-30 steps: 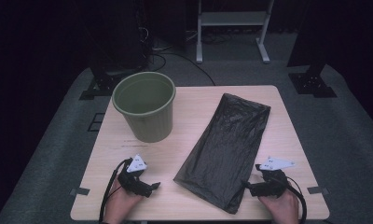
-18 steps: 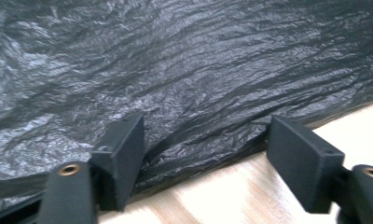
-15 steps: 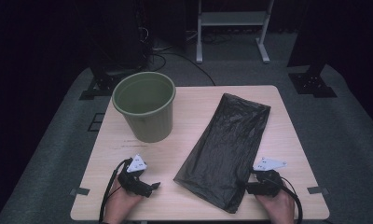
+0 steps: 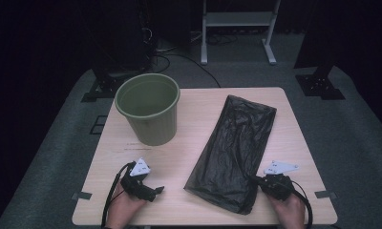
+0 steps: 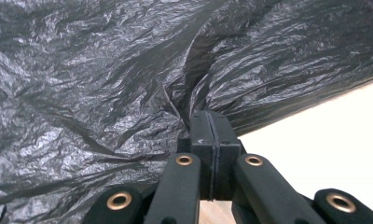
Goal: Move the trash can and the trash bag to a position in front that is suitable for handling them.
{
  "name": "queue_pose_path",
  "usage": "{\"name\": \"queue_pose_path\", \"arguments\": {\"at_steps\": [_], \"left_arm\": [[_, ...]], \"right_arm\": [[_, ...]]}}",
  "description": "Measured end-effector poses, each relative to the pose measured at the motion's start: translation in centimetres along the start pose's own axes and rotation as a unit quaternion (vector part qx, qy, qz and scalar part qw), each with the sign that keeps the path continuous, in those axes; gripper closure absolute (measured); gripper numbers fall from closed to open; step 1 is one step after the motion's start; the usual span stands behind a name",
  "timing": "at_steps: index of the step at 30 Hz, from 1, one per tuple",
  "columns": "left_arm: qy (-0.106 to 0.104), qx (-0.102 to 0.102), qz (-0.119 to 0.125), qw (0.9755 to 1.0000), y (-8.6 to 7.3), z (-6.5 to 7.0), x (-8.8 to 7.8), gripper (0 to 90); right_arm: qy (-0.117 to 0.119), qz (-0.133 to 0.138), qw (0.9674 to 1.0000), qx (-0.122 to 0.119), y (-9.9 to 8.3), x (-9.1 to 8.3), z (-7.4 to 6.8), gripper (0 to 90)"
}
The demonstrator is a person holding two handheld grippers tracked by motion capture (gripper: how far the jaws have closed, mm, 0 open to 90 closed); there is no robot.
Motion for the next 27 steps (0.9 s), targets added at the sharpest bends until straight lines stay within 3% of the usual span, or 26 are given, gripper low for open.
{"name": "queue_pose_path", "arguments": {"at_steps": [16,27], "left_arm": [[0.0,0.0,0.0,1.0,0.0,0.0,0.0,0.0],[0.0,0.0,0.0,1.0,0.0,0.0,0.0,0.0]], "right_arm": [[-0.021,0.005,0.9995,0.022,-0.7,-3.1,3.1,89.4],[-0.045,-0.002,0.9981,0.042,-2.4,-6.2,6.6,86.9]]}}
Point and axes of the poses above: each handheld gripper's, and its own axes: x roughly forward along the jaws, y roughly out of its top, z roughly to its right, the point moved 4 cm from there along x, roughly forward along the jaws, and after that the axes turned 12 degrees about z, right-handed, at the moved point
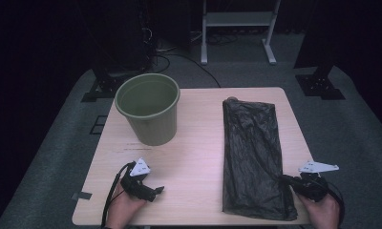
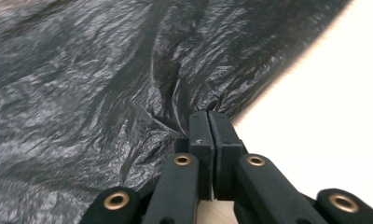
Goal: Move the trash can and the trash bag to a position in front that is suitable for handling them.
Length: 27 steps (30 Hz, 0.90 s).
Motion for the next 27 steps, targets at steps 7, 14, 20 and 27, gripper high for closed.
{"name": "queue_pose_path", "arguments": {"at_steps": [7,14,20,27], "left_arm": [[0.0,0.0,0.0,1.0,0.0,0.0,0.0,0.0],[0.0,0.0,0.0,1.0,0.0,0.0,0.0,0.0],[0.0,0.0,0.0,1.0,0.0,0.0,0.0,0.0],[0.0,0.0,0.0,1.0,0.0,0.0,0.0,0.0]], "right_arm": [[-0.017,0.019,0.9997,0.002,0.5,-0.9,0.4,52.1],[-0.023,0.041,0.9987,-0.019,2.2,-0.2,-0.5,16.4],[0.001,0.042,0.9981,-0.045,3.3,1.7,-1.4,8.0],[0.018,0.042,0.9971,-0.062,4.1,4.2,-2.1,7.7]]}}
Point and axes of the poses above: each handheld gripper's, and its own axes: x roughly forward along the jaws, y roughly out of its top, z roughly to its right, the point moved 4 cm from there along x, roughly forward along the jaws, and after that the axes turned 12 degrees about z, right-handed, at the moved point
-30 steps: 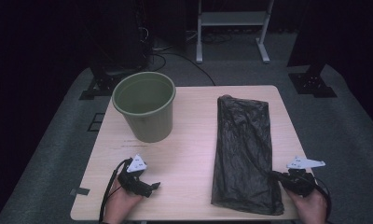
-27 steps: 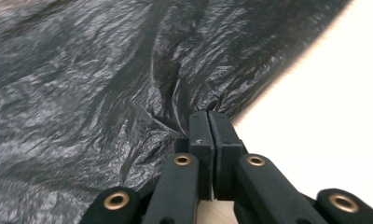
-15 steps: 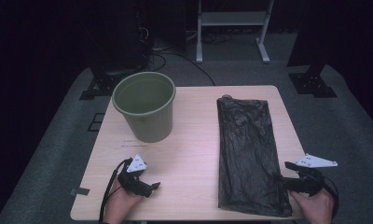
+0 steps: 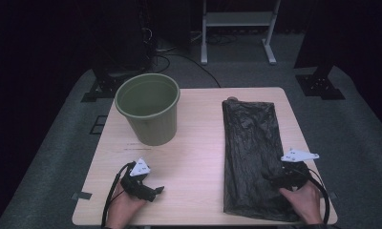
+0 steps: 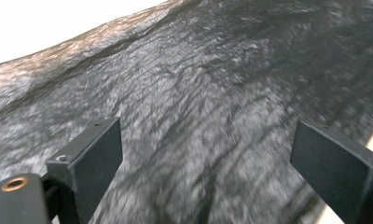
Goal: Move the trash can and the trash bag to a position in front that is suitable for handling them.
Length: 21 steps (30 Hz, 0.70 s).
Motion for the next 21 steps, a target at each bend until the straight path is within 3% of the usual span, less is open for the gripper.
{"name": "queue_pose_path", "arguments": {"at_steps": [7,16,21], "left_arm": [[0.0,0.0,0.0,1.0,0.0,0.0,0.0,0.0],[0.001,-0.001,0.0,1.0,0.0,0.0,0.0,0.0],[-0.004,-0.002,0.0,1.0,-0.1,0.0,-0.2,0.0]], "right_arm": [[0.017,-0.015,0.9997,-0.004,-1.1,2.3,0.1,8.2],[0.022,-0.038,0.999,-0.008,-1.9,2.9,-0.1,8.6],[0.025,-0.034,0.9991,-0.003,-1.9,3.0,-0.1,8.9]]}}
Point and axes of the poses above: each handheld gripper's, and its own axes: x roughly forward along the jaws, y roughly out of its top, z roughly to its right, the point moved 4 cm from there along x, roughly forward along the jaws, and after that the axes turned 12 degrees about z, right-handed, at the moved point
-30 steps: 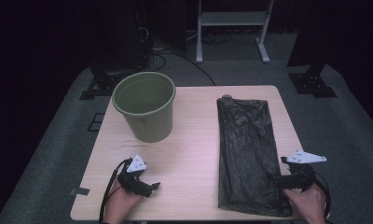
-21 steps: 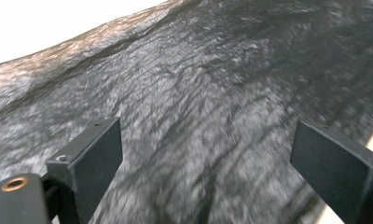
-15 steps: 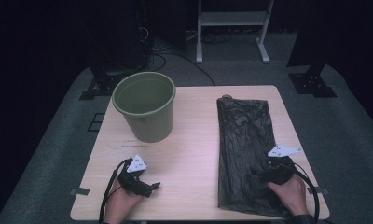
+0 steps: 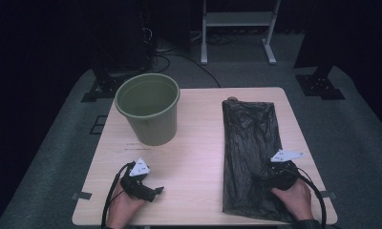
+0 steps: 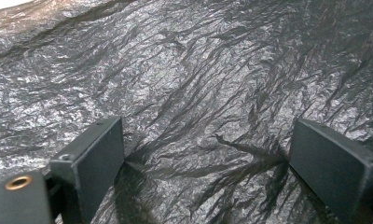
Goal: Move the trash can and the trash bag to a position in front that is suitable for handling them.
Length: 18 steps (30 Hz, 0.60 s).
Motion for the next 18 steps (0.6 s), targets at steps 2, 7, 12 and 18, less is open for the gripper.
{"name": "queue_pose_path", "arguments": {"at_steps": [2,7,12,18], "left_arm": [[-0.001,-0.006,-0.001,1.0,0.0,0.0,-0.2,0.0],[-0.001,-0.014,0.001,0.9999,0.1,-0.1,-0.6,0.0],[-0.005,-0.022,0.002,0.9998,0.6,-0.2,-1.1,0.0],[-0.004,-0.03,0.011,0.9995,1.5,-0.3,-2.3,0.0]], "right_arm": [[0.0,0.0,1.0,0.0,0.0,0.0,0.0,8.9],[-0.001,-0.001,1.0,0.0,0.0,0.0,0.0,8.7],[-0.001,-0.001,1.0,0.0,0.0,0.0,0.0,8.7],[-0.001,-0.001,1.0,0.001,0.0,0.0,0.0,8.7]]}}
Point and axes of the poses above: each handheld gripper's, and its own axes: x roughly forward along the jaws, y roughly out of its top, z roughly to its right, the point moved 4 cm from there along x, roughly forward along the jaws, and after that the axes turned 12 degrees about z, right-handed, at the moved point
